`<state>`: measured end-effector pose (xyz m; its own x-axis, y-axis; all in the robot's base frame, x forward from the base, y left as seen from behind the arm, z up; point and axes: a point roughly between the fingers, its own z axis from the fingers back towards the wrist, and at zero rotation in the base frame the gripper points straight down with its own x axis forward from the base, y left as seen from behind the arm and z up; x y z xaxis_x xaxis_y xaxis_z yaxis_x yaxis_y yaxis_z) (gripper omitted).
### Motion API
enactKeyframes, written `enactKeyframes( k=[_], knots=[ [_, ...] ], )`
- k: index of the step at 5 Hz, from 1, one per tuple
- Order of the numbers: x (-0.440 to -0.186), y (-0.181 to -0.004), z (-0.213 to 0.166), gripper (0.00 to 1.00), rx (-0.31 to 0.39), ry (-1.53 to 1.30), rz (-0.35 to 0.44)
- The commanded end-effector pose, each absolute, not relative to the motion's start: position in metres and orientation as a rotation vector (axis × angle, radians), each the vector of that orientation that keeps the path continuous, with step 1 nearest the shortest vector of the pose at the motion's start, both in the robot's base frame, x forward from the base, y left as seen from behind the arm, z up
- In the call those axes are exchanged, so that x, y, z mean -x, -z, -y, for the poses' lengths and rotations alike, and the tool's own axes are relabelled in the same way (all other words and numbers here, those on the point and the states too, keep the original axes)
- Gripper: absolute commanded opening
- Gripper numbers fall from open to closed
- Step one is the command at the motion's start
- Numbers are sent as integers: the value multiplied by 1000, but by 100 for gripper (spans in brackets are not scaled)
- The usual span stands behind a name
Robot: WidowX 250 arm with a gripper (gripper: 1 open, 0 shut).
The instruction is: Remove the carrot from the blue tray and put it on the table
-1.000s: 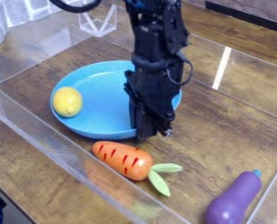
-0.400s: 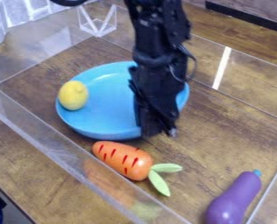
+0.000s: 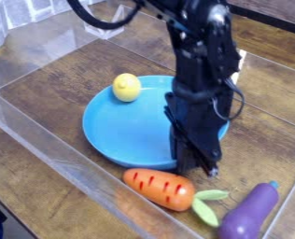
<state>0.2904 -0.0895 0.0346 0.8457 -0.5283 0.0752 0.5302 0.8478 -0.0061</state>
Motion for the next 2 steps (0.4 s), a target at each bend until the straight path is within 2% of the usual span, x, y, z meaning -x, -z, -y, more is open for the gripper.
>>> enactKeyframes(
  k=[1, 2],
  knots=[
    [-299, -40, 91, 0, 25, 480, 120],
    [-300, -41, 85, 0, 23, 391, 127]
  ],
)
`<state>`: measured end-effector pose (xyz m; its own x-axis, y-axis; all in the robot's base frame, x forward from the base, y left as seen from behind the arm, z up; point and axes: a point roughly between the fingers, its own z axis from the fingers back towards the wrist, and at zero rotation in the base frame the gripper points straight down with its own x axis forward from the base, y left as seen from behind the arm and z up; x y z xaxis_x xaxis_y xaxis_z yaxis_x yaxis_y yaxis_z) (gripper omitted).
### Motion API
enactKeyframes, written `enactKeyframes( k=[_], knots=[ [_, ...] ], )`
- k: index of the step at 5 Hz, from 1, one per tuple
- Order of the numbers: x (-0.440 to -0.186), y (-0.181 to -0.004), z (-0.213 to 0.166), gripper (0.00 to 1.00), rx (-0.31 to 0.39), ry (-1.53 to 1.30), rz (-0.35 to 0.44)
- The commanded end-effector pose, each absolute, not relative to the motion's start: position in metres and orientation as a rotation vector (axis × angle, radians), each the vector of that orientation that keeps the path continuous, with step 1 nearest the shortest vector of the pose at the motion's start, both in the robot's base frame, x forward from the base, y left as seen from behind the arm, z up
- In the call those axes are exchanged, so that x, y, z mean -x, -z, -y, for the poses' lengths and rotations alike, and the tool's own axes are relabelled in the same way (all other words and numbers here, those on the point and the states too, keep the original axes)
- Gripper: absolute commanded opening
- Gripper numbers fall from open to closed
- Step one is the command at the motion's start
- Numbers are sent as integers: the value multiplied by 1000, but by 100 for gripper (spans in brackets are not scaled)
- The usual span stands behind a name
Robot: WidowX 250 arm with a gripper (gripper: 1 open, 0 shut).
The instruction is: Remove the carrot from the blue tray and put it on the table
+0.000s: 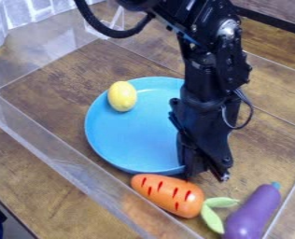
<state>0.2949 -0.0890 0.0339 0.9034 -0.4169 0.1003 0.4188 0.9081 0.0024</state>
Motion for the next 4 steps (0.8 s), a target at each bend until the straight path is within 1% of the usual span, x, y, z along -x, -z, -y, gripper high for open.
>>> enactKeyframes(
  k=[1, 2, 4],
  knots=[
    [-305, -42, 87, 0, 30, 410, 134],
    [-310, -44, 90, 0, 36, 431, 141],
    [-298, -57, 111, 0, 45, 483, 139]
  ],
)
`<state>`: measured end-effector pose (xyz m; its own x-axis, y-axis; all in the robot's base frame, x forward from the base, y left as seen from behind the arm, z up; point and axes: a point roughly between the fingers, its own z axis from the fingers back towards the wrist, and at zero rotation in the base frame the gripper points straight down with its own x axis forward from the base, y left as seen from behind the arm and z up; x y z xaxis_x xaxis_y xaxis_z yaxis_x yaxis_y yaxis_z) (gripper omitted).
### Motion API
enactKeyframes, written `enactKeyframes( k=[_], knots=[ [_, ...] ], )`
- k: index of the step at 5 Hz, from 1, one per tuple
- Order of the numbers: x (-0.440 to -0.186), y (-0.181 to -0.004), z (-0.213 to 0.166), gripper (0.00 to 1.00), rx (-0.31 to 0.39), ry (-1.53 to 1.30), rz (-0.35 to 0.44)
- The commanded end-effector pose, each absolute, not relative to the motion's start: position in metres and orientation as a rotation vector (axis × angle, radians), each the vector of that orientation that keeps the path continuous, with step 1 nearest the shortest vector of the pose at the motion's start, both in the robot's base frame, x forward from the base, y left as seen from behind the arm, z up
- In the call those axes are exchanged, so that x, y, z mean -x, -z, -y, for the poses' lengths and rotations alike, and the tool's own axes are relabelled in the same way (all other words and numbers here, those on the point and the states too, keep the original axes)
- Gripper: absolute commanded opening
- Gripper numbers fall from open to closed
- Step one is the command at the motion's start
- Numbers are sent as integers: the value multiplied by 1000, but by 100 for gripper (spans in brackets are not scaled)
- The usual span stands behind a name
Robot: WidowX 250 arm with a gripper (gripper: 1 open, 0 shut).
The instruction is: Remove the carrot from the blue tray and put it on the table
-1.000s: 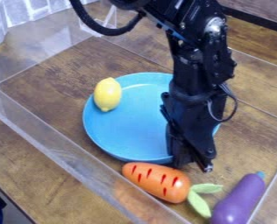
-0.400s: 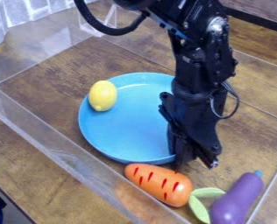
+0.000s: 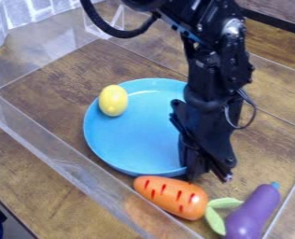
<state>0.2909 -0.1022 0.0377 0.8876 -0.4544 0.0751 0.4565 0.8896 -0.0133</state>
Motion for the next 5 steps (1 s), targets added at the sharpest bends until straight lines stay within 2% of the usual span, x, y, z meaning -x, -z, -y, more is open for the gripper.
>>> enactKeyframes(
  k=[1, 2, 3, 4, 5],
  knots=[
    [-290, -62, 119, 0, 48, 512, 129],
    [-287, -58, 120, 0, 55, 559, 130],
    [-286, -51, 121, 100, 60, 602, 128],
    [-289, -46, 127, 0, 64, 655, 126],
    [-291, -40, 133, 100, 69, 705, 121]
  ],
)
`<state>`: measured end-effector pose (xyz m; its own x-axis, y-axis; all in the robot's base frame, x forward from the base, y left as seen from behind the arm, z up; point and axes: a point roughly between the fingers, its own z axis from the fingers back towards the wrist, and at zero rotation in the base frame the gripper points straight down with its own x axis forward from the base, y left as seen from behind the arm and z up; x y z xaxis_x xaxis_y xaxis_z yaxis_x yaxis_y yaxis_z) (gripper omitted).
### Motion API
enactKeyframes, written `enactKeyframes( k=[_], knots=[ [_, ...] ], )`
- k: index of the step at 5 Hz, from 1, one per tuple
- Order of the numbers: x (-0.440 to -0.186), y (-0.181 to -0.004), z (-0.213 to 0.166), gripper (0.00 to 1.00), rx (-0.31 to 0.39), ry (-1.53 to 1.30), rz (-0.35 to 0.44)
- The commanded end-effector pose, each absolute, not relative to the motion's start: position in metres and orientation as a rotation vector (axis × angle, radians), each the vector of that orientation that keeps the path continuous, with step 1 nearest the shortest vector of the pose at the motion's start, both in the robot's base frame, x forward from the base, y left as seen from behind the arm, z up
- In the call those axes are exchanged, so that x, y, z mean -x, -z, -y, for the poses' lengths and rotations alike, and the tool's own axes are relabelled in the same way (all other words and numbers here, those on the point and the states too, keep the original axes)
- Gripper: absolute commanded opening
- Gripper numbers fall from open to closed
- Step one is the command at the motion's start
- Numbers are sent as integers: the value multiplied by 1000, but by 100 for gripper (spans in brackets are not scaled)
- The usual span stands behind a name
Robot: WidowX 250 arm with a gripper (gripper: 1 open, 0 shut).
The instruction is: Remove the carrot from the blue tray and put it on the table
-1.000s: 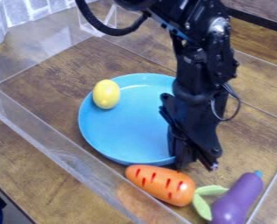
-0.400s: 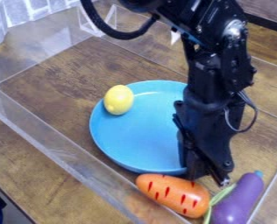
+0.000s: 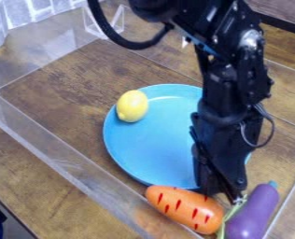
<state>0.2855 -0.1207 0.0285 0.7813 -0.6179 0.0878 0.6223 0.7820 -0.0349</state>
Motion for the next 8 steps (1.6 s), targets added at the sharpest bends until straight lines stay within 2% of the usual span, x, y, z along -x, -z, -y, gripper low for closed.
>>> enactKeyframes(
  k=[1, 2, 5, 8],
  knots=[
    [-293, -37, 145, 100, 74, 746, 113],
    [-298, -37, 155, 0, 75, 777, 112],
    [-315, -32, 166, 0, 76, 919, 97],
    [-316, -33, 187, 0, 59, 1046, 66]
  ],
)
